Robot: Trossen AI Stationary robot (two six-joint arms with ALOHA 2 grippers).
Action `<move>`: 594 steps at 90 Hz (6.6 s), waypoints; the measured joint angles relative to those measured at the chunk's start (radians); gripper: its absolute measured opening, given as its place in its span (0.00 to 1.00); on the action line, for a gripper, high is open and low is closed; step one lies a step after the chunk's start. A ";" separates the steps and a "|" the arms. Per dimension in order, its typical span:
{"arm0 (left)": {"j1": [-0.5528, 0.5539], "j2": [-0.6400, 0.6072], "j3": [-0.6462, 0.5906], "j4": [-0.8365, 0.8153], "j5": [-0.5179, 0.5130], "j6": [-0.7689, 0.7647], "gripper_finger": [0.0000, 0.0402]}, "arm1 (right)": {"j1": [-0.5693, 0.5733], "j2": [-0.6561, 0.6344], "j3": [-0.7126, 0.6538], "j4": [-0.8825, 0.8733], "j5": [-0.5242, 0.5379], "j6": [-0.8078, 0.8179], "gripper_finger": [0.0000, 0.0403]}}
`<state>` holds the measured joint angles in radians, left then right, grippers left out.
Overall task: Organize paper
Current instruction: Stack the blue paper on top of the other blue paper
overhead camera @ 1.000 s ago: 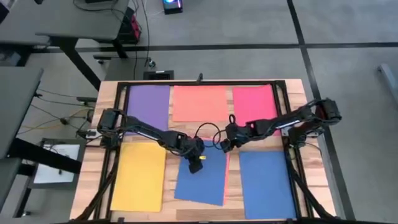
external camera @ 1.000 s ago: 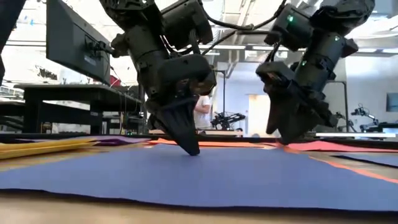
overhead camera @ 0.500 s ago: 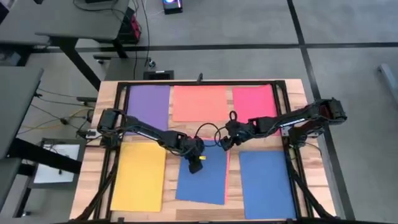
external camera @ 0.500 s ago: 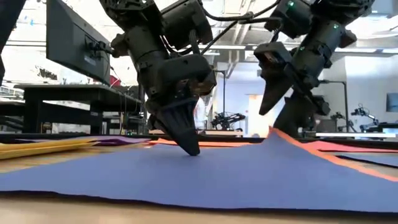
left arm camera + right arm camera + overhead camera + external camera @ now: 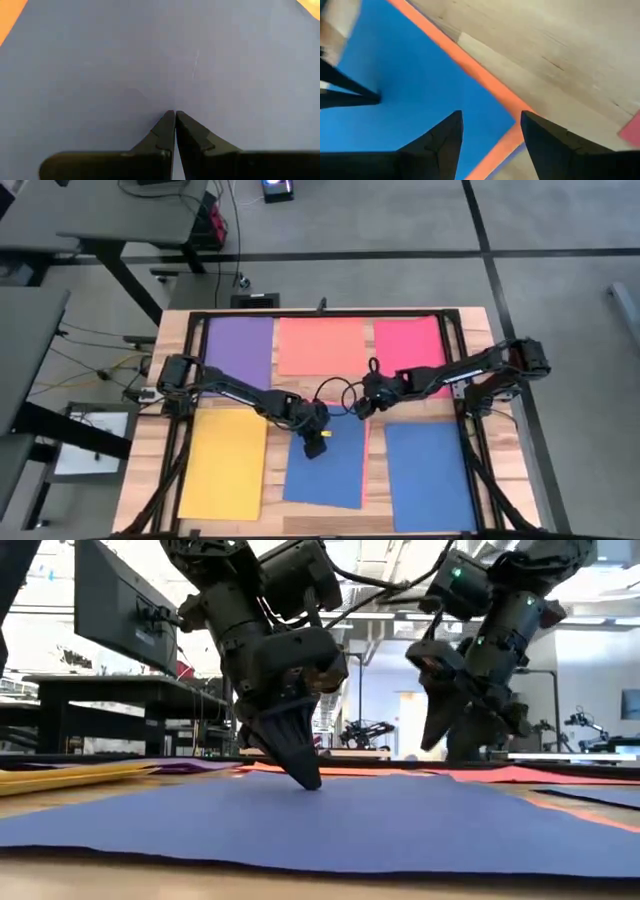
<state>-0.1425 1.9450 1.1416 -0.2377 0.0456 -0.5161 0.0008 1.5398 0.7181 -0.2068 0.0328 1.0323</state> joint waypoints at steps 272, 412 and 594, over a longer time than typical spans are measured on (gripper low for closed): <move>-0.006 -0.170 0.104 -0.246 -0.008 0.110 0.00 | 0.097 -0.181 0.056 -0.217 -0.158 -0.296 0.00; -0.002 -0.372 0.173 -0.463 -0.057 0.246 0.00 | 0.442 -0.294 -0.005 -1.094 -0.339 -0.612 0.00; -0.010 -0.372 0.173 -0.595 -0.025 0.205 0.00 | 0.496 0.095 0.111 -0.028 0.063 -0.213 0.01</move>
<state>-0.1528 1.5726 1.3148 -0.8326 0.0208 -0.3107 0.4973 1.6344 0.8291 -0.2343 0.0961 0.8196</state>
